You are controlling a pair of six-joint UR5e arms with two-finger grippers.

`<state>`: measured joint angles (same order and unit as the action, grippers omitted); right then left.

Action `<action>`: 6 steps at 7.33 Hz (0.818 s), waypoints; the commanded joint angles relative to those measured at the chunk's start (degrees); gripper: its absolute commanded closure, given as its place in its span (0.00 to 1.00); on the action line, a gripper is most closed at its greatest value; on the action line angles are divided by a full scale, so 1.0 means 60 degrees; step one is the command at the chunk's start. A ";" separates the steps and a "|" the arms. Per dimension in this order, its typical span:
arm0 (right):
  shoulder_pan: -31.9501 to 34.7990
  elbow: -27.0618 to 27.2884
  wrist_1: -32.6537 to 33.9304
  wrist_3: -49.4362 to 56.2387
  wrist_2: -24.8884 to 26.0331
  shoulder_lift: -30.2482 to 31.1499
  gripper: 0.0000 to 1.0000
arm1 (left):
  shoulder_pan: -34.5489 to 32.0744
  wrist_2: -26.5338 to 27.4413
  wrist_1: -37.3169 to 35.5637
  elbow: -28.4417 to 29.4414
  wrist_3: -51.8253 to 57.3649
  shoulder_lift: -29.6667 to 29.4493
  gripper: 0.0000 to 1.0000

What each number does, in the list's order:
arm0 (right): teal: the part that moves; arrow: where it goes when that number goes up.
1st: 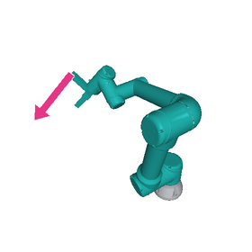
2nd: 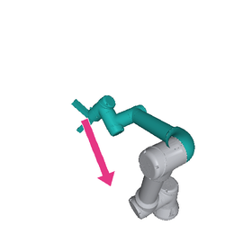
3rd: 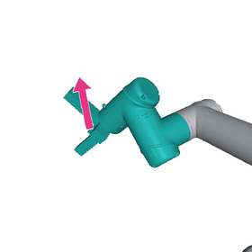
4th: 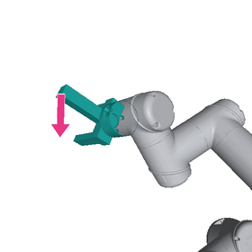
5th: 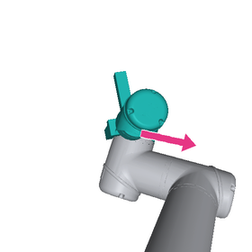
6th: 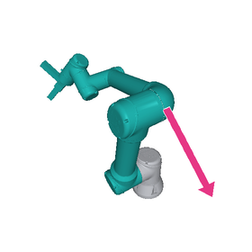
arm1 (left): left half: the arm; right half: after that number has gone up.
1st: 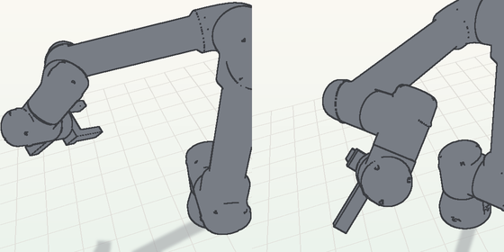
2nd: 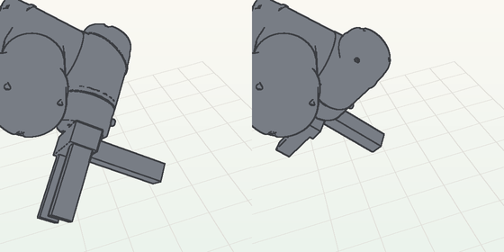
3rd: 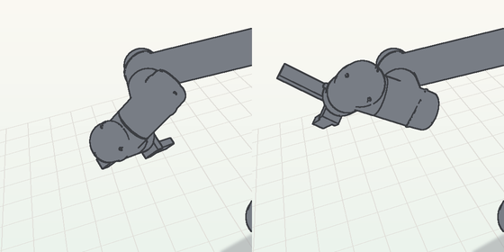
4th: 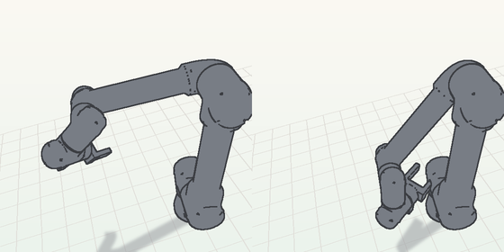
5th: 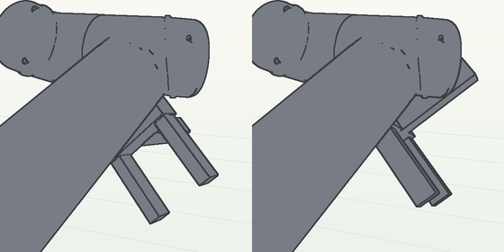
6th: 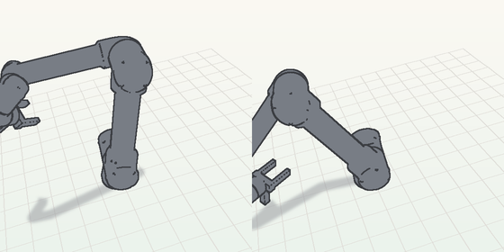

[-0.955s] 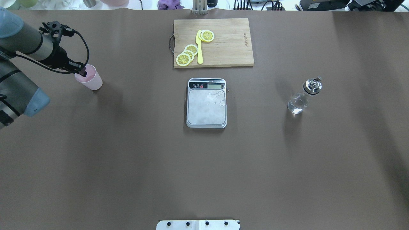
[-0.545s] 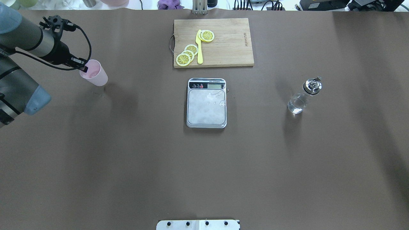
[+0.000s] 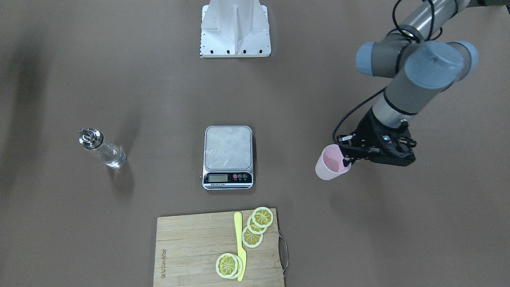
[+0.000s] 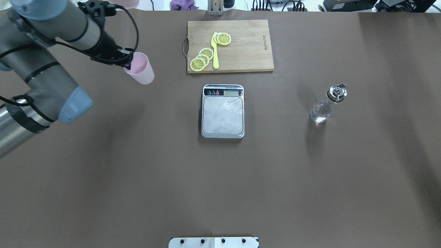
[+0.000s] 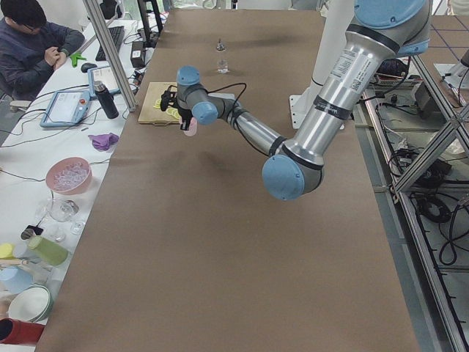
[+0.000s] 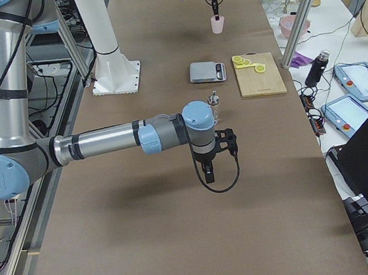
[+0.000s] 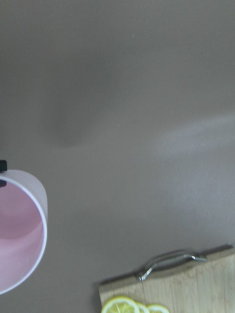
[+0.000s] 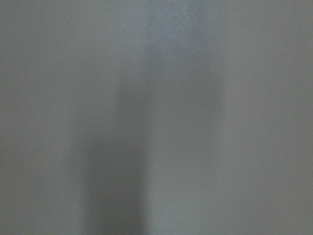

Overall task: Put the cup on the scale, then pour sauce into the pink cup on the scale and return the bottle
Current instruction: 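Carry the pink cup with the left gripper onto the scale and release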

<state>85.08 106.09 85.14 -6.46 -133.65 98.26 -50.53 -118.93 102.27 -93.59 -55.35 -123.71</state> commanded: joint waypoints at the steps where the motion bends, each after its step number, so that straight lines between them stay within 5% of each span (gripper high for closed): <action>1: -0.0001 0.0014 0.0005 -0.0007 -0.0005 0.0000 0.00 | 0.1590 0.0996 -0.1735 -0.0077 -0.1667 -0.1801 1.00; 4: -0.0001 0.0014 0.0005 -0.0050 -0.0020 0.0000 0.00 | 0.2662 0.1976 -0.1680 0.2173 -0.2406 -0.3869 1.00; 6: -0.0001 0.0014 -0.0010 -0.0080 -0.0020 -0.0015 0.00 | 0.2739 0.2023 -0.1636 0.2356 -0.2319 -0.3860 1.00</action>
<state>85.08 106.17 85.11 -6.87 -133.77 98.25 -34.55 -107.22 92.33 -80.56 -69.41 -146.50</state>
